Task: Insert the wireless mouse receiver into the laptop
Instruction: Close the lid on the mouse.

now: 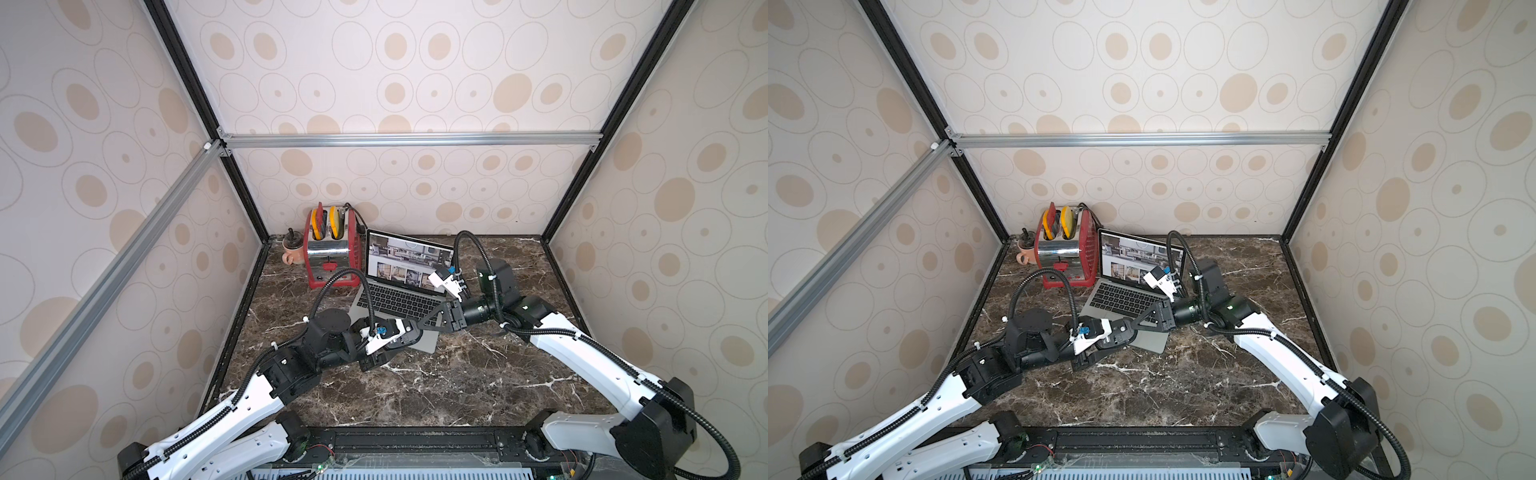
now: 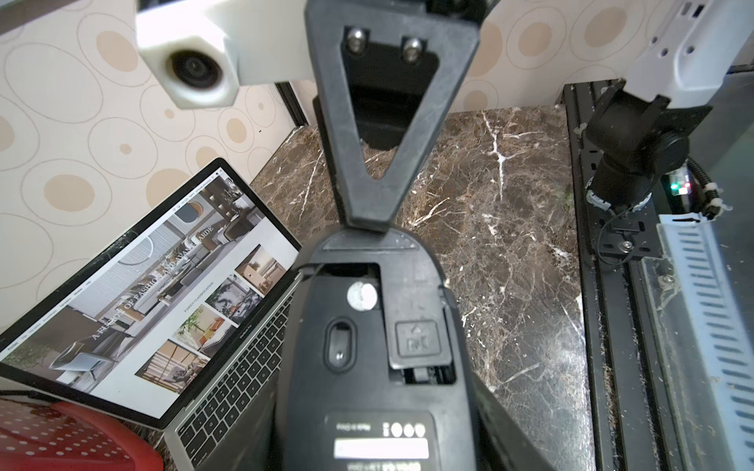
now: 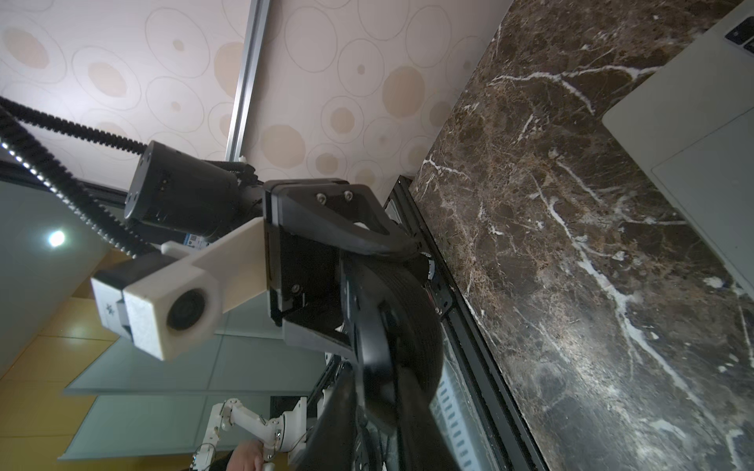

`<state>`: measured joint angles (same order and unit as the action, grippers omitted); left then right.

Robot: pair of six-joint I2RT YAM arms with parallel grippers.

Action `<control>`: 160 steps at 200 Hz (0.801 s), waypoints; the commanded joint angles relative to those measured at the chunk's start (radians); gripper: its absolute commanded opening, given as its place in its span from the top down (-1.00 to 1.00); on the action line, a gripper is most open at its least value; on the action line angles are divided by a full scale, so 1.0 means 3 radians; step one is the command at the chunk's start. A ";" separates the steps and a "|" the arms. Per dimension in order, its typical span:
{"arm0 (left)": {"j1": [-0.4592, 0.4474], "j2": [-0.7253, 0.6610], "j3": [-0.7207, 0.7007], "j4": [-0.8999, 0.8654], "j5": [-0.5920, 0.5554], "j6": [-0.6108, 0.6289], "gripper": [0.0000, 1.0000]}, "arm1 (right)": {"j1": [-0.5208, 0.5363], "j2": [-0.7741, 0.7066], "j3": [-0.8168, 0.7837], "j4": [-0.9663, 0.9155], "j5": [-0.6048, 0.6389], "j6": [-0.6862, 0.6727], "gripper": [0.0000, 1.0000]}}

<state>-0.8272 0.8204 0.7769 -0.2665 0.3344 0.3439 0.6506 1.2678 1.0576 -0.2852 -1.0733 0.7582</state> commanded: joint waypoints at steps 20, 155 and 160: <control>-0.0019 -0.0086 0.0082 0.0346 0.0185 0.0009 1.00 | 0.0004 0.0049 0.0155 -0.0260 0.0183 -0.0129 0.48; -0.0019 -0.0040 0.0008 0.0617 0.0118 -0.0208 1.00 | 0.0008 -0.0032 0.0338 -0.0454 0.0198 -0.0184 0.29; -0.0019 -0.0040 0.0003 0.0626 0.0123 -0.0215 1.00 | 0.0009 -0.0040 0.0345 -0.0460 0.0198 -0.0185 0.28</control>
<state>-0.8276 0.8192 0.7654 -0.1963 0.3424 0.2977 0.6487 1.2739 1.1336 -0.3840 -1.0138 0.7269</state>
